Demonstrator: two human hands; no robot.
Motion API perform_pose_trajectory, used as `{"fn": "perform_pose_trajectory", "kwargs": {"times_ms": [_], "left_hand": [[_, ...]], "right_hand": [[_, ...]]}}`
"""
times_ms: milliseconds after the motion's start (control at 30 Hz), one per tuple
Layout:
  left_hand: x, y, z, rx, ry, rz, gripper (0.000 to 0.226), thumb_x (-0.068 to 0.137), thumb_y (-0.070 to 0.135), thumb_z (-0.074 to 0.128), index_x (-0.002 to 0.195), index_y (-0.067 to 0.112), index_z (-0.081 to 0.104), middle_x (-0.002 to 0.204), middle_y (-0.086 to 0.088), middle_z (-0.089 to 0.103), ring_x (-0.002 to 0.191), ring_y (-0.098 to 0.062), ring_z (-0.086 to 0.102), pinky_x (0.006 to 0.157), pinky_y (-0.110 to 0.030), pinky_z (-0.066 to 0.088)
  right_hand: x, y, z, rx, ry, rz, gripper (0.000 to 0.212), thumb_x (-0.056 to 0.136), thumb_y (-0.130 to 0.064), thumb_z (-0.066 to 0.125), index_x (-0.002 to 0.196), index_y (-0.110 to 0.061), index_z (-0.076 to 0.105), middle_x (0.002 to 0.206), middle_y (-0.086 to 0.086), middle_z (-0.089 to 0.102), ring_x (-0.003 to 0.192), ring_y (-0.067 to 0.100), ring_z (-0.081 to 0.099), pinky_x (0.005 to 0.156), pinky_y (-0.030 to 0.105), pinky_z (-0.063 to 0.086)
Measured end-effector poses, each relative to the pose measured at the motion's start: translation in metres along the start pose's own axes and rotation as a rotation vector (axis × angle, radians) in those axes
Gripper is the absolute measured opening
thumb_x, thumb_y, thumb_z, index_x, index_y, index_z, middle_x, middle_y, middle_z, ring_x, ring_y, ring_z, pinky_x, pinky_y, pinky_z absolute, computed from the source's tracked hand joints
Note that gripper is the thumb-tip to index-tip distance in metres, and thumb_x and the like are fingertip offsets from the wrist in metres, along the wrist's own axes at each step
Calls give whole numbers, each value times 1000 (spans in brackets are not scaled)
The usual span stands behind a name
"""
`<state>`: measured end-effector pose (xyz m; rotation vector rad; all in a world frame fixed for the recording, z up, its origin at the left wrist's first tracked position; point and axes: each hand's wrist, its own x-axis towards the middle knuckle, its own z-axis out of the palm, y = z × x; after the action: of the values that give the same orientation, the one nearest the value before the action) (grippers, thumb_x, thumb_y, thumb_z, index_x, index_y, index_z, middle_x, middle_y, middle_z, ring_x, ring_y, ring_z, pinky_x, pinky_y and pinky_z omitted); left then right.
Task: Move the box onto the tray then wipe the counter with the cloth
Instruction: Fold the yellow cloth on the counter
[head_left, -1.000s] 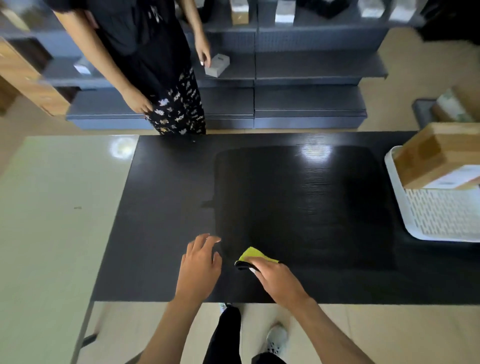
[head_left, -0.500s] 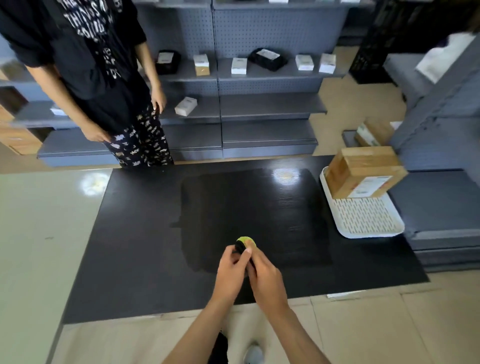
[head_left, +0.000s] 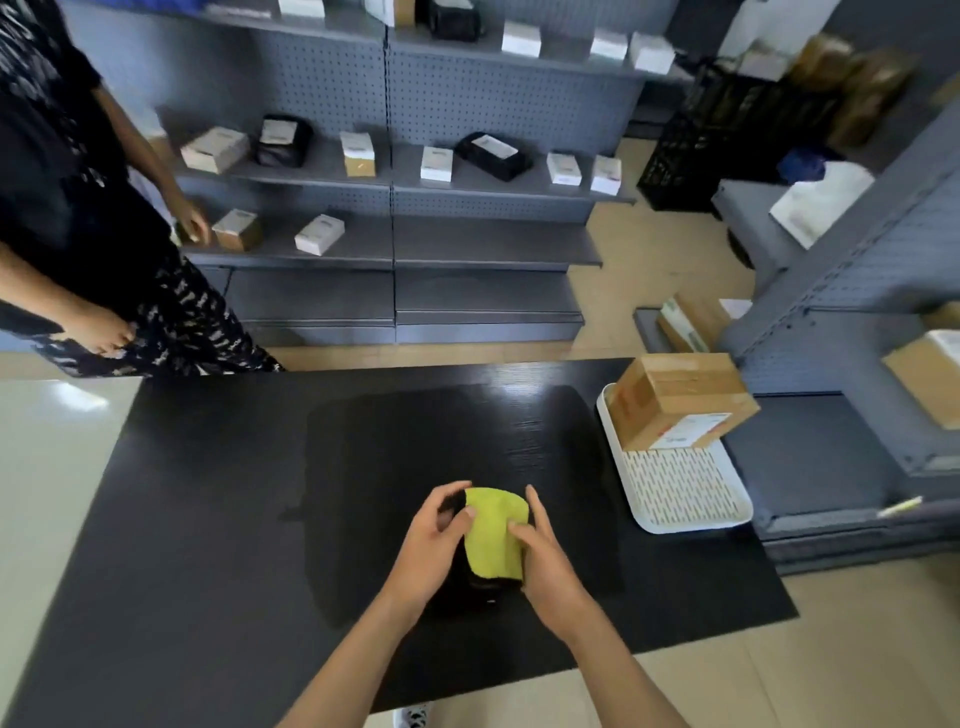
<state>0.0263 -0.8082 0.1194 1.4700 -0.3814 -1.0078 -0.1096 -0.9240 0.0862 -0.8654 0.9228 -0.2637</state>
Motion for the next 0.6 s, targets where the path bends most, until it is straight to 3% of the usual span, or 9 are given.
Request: {"fn": "perform_pose_trajectory", "kwargs": {"times_ms": [133,233,333,433,533,600], "left_hand": [[22,7,-5,-51,28,34,48,101,22,61,138,49,51,109,5,76,98,-2,70,79,-11,51],[39,7,-6,16,-26,71,54,100,14,61,137,53,53,103,14,75,93,3,67,85,-14,50],[57,1,5,158,-31,55,37,95,9,66,116,39,74,80,20,69,71,-2,58,78,-28,47],[74,-5,25,276,-36,26,30,90,10,72,106,35,76,66,18,63,58,-5,47,64,-27,44],[88,-10,51,332,-112,29,42,85,11,77,122,32,70,97,12,67,68,-2,56,72,-20,50],[100,-17,73,392,-170,35,55,84,10,78,134,29,63,120,11,63,97,-6,64,92,-25,53]], "right_hand": [[8,-9,-11,-27,1,-70,77,92,-7,70,140,-62,48,127,10,74,120,35,70,103,60,55],[14,-21,-20,-170,95,-172,63,93,-7,73,137,-47,55,113,13,77,109,37,73,92,59,60],[20,-39,-33,-320,197,-303,34,94,-4,71,114,-31,73,108,7,77,103,28,71,83,42,58],[25,-55,-52,-420,222,-327,33,95,0,70,103,-31,81,111,-4,77,105,12,70,83,24,55],[31,-68,-84,-457,200,-286,45,95,4,67,116,-34,78,122,-11,74,115,3,67,91,23,57],[38,-76,-113,-472,171,-255,51,94,6,66,127,-33,73,133,-12,67,118,1,66,94,25,58]]}}
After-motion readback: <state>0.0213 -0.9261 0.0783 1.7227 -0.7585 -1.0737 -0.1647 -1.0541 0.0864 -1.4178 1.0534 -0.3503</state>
